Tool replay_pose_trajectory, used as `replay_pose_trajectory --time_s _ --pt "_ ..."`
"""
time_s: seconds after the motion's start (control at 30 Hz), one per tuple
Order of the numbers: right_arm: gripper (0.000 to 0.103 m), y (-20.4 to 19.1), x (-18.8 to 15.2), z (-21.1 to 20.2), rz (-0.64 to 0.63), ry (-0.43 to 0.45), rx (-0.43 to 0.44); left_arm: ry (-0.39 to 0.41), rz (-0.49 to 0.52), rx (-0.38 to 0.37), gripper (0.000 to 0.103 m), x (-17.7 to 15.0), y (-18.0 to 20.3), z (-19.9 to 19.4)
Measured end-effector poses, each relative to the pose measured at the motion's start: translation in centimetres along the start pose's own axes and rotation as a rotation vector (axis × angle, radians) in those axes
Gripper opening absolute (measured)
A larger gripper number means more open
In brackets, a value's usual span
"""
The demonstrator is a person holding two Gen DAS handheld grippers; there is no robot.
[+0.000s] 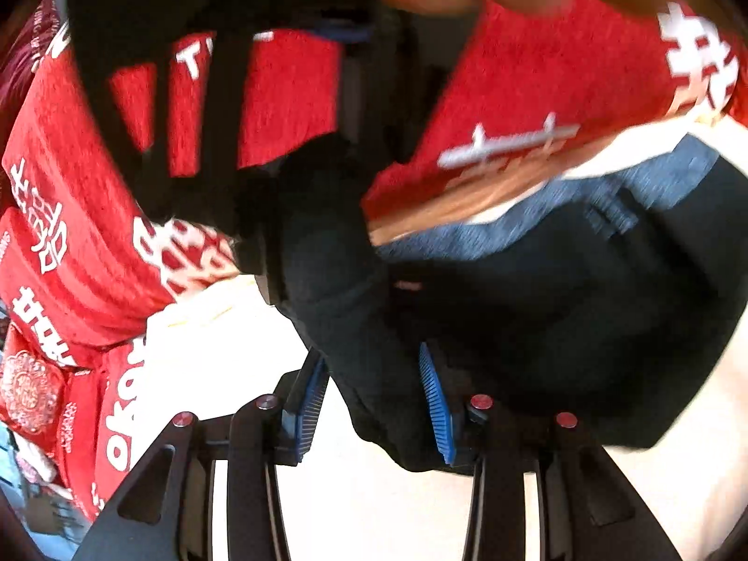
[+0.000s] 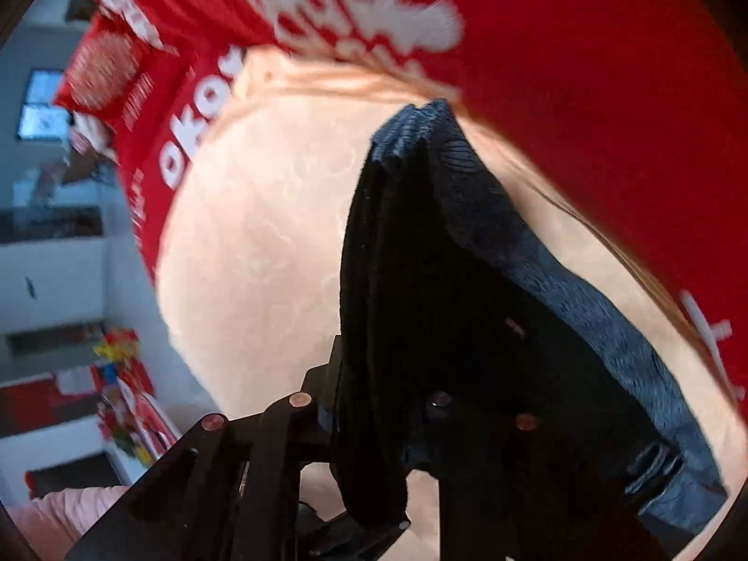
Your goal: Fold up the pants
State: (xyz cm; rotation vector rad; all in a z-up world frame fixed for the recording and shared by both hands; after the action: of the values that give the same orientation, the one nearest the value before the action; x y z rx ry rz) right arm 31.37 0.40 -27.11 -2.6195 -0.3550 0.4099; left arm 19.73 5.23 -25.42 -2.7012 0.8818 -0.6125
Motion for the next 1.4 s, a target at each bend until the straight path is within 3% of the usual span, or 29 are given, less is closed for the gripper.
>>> replay_pose_trajectory --time_s 0.2,0.33,0.53,0.73,1.07,1.23,1.4 --pt "0.018 2.7 -5.4 -6.4 0.023 0.164 0.149 0.071 0.006 -0.090 0.040 3.3 2.8 -5.4" --pt "0.018 5.3 -9.6 -10.2 0.059 0.266 0.208 0.099 0.012 -0.195 0.040 5.6 6.2 -8.7" --pt "0.018 12.0 -17.7 -13.9 0.168 0.408 0.269 0.108 0.092 -0.330 0.040 7.9 14.2 -12.1" --pt "0.018 19.5 -24.2 -13.7 0.287 0.468 0.312 0.068 0.204 -0.338 0.040 8.4 23.3 -11.6" --pt "0.018 28.8 -28.4 -8.0 0.471 0.482 0.374 -0.054 0.317 -0.285 0.040 7.1 30.4 -5.8" --pt "0.018 29.8 -28.6 -5.9 0.518 0.464 0.372 -0.059 0.347 -0.242 0.040 6.7 31.2 -5.2" --pt "0.014 28.4 -28.5 -7.3 0.499 0.503 0.464 -0.046 0.341 -0.271 0.045 7.3 30.6 -6.5"
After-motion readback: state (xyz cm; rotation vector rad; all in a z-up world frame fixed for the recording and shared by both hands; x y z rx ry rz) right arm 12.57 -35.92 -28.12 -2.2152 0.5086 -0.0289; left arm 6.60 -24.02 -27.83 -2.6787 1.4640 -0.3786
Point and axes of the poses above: each gripper's, at about its wrist camera, not at the fingertips, and z roughly the way its jaws point, y to its right, x to its top, the point moved 7 cm from there along z, roughly the way its jaws point, and after that the axes turned 13 degrees about -y, right-handed, at the moved point
